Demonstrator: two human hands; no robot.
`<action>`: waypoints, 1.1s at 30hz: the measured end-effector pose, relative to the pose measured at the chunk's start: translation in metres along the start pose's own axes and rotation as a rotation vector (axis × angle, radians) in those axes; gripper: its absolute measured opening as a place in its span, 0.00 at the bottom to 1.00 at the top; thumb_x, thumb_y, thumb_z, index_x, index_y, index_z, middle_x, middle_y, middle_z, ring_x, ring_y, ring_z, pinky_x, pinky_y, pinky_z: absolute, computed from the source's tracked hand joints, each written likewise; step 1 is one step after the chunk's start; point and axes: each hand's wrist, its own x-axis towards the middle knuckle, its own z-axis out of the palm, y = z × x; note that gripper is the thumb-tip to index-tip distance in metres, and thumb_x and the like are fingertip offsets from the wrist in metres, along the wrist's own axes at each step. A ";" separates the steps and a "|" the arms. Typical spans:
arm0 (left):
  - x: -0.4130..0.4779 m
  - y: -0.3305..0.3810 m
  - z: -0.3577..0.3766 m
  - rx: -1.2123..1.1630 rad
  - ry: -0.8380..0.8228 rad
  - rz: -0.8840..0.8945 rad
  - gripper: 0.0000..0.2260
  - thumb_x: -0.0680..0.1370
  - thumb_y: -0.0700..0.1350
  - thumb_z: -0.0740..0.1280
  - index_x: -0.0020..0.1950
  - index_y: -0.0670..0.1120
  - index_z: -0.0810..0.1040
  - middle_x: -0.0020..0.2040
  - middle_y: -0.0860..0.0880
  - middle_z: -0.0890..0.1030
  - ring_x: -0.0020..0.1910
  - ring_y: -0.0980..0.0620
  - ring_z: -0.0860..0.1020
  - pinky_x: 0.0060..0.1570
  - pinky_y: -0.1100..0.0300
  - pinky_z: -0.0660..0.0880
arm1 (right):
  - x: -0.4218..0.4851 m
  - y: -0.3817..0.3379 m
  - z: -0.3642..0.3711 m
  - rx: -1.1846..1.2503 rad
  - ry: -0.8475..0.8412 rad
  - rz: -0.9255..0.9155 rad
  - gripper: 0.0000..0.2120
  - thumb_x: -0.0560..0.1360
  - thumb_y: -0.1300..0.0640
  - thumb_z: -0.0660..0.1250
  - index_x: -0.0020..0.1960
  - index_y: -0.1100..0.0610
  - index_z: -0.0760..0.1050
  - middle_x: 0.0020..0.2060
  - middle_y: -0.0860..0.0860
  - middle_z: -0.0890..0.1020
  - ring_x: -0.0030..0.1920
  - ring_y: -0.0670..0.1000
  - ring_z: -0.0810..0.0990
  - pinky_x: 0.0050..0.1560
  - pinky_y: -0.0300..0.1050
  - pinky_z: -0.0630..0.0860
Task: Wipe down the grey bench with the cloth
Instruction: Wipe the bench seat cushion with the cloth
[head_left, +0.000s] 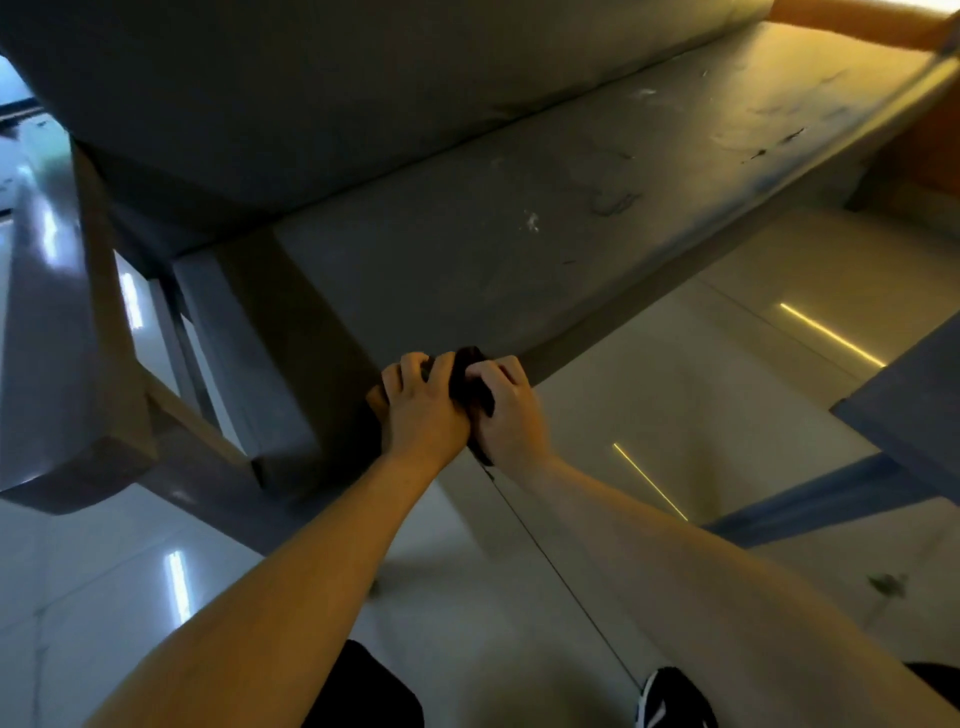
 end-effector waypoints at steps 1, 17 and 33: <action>0.003 0.002 0.000 0.005 -0.001 0.010 0.23 0.79 0.52 0.62 0.73 0.56 0.60 0.74 0.46 0.57 0.73 0.40 0.56 0.68 0.38 0.59 | 0.002 0.005 -0.002 -0.005 0.007 0.005 0.07 0.77 0.66 0.68 0.54 0.59 0.79 0.50 0.54 0.75 0.45 0.52 0.75 0.44 0.40 0.71; 0.008 -0.005 0.027 0.163 0.068 0.108 0.28 0.81 0.64 0.55 0.80 0.64 0.50 0.80 0.51 0.52 0.73 0.41 0.53 0.65 0.40 0.57 | 0.025 0.024 -0.013 0.598 0.386 0.868 0.16 0.83 0.56 0.63 0.70 0.48 0.72 0.60 0.44 0.77 0.61 0.48 0.77 0.63 0.46 0.75; 0.006 0.001 0.026 0.200 0.018 0.093 0.28 0.83 0.62 0.52 0.80 0.64 0.42 0.81 0.50 0.45 0.75 0.40 0.50 0.67 0.39 0.55 | 0.022 0.031 -0.023 0.682 0.399 0.976 0.17 0.81 0.56 0.65 0.69 0.49 0.76 0.61 0.49 0.82 0.60 0.52 0.80 0.65 0.55 0.78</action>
